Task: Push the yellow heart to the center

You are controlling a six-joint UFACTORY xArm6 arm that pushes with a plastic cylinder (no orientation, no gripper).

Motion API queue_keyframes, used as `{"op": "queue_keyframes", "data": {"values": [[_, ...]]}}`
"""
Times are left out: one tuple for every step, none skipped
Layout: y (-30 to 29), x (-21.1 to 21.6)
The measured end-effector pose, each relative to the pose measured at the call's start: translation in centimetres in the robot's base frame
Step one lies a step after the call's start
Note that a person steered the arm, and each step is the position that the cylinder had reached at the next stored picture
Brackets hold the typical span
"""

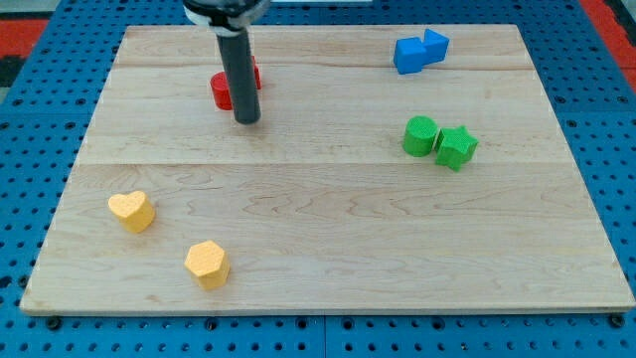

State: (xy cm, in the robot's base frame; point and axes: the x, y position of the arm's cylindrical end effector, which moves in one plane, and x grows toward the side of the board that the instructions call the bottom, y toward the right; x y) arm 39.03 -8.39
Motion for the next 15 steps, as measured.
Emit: {"op": "queue_keyframes", "data": {"values": [[-6.3,1.6],[-13.4,3.4],[-19.5,3.7],[-22.0,3.7],[-22.1,3.6],[-22.1,4.1],[-22.1,5.9],[-21.5,6.8],[-18.0,8.5],[-17.1,13.4],[-15.2,13.8],[-8.0,9.7],[-0.5,8.3],[-3.6,11.8],[4.5,12.1]]}}
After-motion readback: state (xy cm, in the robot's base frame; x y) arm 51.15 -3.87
